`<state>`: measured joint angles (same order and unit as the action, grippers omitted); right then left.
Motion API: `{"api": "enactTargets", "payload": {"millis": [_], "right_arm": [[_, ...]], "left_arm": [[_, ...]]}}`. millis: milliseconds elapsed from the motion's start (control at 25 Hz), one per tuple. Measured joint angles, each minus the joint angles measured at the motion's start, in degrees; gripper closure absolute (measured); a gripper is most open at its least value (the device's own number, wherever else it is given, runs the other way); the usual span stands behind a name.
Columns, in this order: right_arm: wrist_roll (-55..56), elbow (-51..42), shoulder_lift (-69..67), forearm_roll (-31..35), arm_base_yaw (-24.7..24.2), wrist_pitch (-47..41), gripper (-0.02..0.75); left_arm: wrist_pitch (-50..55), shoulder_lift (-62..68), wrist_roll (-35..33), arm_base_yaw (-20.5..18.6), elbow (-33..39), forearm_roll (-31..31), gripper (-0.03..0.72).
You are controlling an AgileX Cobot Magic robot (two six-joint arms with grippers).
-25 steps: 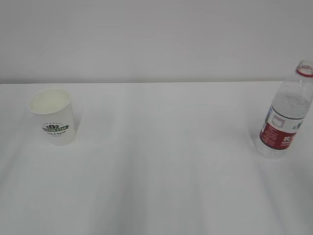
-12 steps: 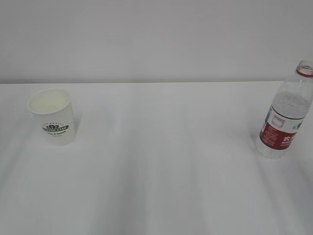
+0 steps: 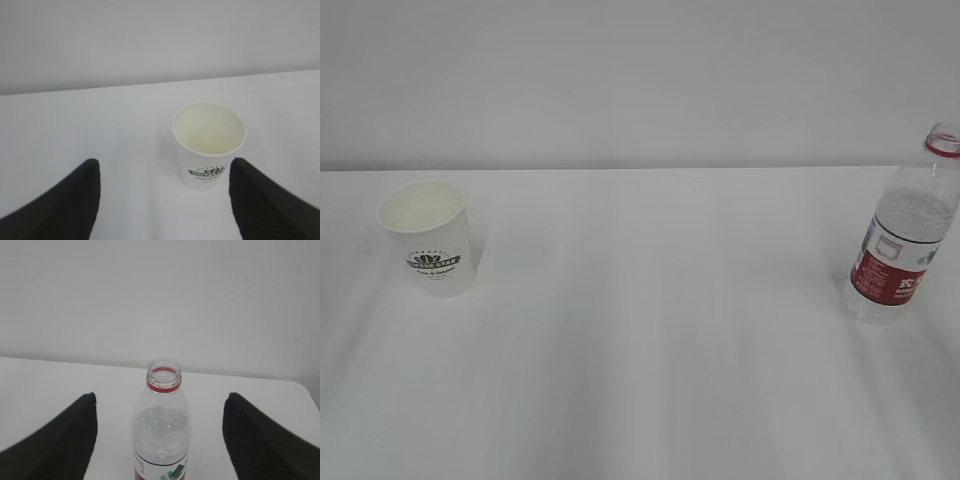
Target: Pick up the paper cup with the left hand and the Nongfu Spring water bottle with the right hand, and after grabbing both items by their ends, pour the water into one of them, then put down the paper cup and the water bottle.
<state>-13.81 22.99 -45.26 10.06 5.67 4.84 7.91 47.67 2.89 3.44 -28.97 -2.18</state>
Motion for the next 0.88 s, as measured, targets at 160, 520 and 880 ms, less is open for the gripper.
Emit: {"api": "enactTargets", "payload": {"millis": [160, 520, 880], "right_arm": [[0.66, -1.06, -1.39, 0.39, 0.00, 2.41, 0.150], [2.88, -4.81, -8.75, 0.57, 0.00, 10.21, 0.149], [8.89, -10.57, -12.65, -5.80, 0.00, 19.89, 0.150]], "left_arm": [[-7.05, 5.38, 0.00, 0.00, 2.78, 2.18, 0.101], [-19.64, 16.42, 0.00, 0.54, 6.46, 5.83, 0.101], [-33.34, 26.90, 0.00, 7.77, 11.75, 6.21, 0.117]]}}
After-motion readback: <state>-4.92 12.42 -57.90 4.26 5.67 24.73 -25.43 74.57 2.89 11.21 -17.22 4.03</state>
